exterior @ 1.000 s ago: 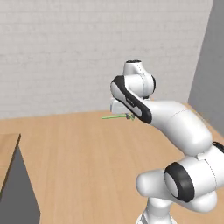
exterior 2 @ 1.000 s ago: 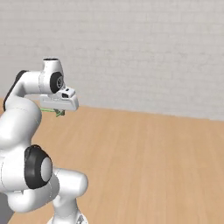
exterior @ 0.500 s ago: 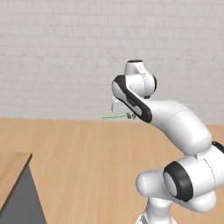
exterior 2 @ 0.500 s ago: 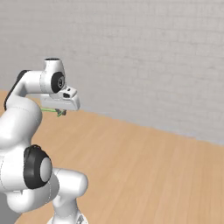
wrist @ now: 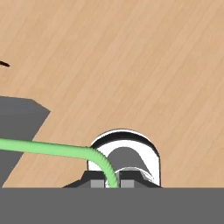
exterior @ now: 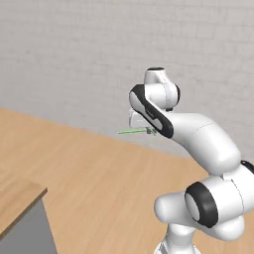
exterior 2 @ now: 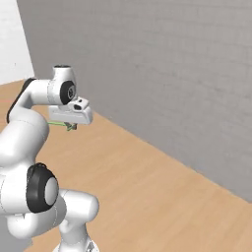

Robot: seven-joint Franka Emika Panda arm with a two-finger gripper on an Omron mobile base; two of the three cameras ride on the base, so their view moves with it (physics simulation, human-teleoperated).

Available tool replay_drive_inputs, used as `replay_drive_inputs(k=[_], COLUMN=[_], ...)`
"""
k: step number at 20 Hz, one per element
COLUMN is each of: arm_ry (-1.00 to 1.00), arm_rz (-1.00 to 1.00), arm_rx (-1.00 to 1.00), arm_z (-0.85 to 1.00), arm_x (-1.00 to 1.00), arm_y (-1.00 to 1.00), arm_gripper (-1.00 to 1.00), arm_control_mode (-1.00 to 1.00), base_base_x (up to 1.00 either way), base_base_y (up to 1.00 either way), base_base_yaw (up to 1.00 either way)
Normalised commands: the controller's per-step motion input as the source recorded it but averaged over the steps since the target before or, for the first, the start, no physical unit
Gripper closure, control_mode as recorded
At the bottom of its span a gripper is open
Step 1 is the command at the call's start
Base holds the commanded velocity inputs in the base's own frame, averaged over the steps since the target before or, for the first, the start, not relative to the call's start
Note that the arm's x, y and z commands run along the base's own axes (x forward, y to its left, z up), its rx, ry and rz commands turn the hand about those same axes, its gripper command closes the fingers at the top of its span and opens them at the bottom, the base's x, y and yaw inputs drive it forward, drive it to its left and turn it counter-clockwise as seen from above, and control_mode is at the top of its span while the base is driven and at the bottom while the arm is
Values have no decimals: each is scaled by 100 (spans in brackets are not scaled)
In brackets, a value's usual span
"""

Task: Take a straw from the drawer in front and place it inside the glass cup on the dining counter.

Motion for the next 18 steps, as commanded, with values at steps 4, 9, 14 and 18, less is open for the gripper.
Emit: replay_drive_inputs(k=[4,9,14,18], arm_ry=[0,0,0,0], arm_rz=[0,0,0,0], arm_rx=[0,0,0,0], arm_z=[0,0,0,0], arm_x=[0,0,0,0], arm_y=[0,0,0,0], arm_gripper=[100,100,100,100], arm_control_mode=[100,100,100,100], base_base_x=[97,92,90,97], base_base_y=[-31,-28,-39,-57], base_base_yaw=[71,73,69,57])
